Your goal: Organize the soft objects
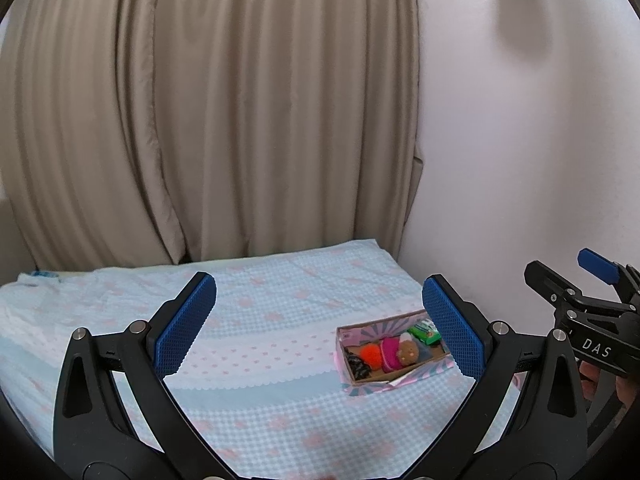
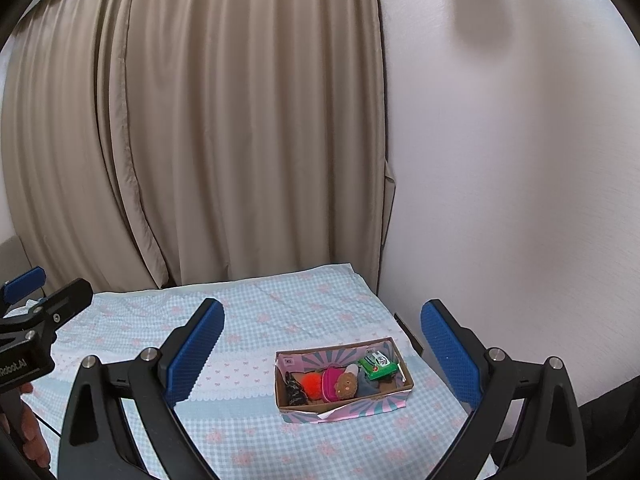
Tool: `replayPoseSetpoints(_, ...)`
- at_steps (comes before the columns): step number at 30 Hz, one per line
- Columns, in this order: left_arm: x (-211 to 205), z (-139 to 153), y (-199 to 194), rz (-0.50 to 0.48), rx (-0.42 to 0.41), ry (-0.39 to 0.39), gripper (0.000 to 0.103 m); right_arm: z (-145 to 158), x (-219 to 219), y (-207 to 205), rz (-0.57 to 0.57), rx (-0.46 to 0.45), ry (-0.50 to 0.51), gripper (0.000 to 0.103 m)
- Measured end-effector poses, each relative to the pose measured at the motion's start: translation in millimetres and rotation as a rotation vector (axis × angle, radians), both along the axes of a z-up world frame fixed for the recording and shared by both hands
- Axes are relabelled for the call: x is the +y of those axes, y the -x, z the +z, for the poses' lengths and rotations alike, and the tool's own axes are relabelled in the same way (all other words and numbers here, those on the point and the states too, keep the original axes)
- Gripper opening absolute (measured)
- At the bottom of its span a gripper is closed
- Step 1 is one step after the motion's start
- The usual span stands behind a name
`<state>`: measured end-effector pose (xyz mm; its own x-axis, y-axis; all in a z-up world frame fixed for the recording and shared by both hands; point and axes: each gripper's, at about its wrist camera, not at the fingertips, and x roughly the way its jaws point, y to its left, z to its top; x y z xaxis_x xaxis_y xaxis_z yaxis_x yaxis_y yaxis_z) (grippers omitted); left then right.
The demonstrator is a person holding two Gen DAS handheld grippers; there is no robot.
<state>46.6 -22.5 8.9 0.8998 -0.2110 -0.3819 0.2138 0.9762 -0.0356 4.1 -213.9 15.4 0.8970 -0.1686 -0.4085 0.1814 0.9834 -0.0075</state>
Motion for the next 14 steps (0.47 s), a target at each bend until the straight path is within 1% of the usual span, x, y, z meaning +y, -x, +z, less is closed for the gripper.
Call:
replayPoseSetpoints(2,-2,0,-3,0.016,-0.008,-0.011,0.103,-1,-1,-1,0.000,0.002,-0.001,0.098)
replayPoseSetpoints(4,-3,-1,-6,0.007,-0.005,-0.014,0.103,-1,-2,-1,0.001,0.009,-0.003,0.098)
replayPoseSetpoints(11,-3,-7,-20,-0.010,0.016,0.010,0.103,0,-5,-2,-0.019,0.022,-0.003,0.098)
replayPoseSetpoints(14,-2,-10,-27,0.002,0.013,0.008,0.103,0,-3,-8,-0.014,0.035,0.009,0.098)
